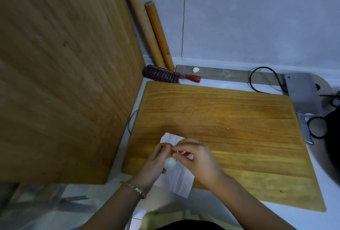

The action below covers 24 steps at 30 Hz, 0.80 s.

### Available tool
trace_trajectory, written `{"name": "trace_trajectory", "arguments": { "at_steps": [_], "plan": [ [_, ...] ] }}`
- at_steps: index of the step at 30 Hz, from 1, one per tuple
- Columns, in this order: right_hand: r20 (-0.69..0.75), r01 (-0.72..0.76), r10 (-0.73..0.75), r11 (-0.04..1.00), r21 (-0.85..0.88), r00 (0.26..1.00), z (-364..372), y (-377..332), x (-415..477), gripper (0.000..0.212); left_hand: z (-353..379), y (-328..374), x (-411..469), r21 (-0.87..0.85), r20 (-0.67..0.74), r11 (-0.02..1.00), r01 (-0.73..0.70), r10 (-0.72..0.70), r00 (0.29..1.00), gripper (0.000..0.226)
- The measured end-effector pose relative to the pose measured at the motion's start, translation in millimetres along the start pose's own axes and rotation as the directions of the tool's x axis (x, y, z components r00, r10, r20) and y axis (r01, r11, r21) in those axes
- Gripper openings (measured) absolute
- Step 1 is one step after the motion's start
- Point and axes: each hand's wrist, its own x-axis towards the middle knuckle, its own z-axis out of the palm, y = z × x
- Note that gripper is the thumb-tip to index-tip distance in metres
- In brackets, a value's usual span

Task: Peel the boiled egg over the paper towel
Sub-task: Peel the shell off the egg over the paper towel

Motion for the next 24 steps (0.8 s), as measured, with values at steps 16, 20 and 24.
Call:
{"name": "trace_trajectory", "arguments": {
  "at_steps": [16, 20, 24],
  "plan": [
    [0.161, 0.344, -0.311, 0.735, -0.584, 0.937, -6.0, -11.1, -1.5, 0.015, 12.0, 5.4, -1.4, 0.049, -0.075, 0.998, 0.038, -0.034, 0.997, 0.027],
    [0.153, 0.330, -0.303, 0.713, -0.619, 0.941, -3.3, -8.0, -2.9, 0.021, 12.3, 5.1, -3.5, 0.049, -0.094, 0.999, 0.020, -0.015, 0.995, 0.027],
    [0.150, 0.336, -0.317, 0.687, -0.645, 0.937, -4.3, -10.2, -2.3, 0.022, 12.5, 4.7, -2.8, 0.038, -0.094, 0.999, 0.017, -0.013, 0.995, 0.025]
  ]
}}
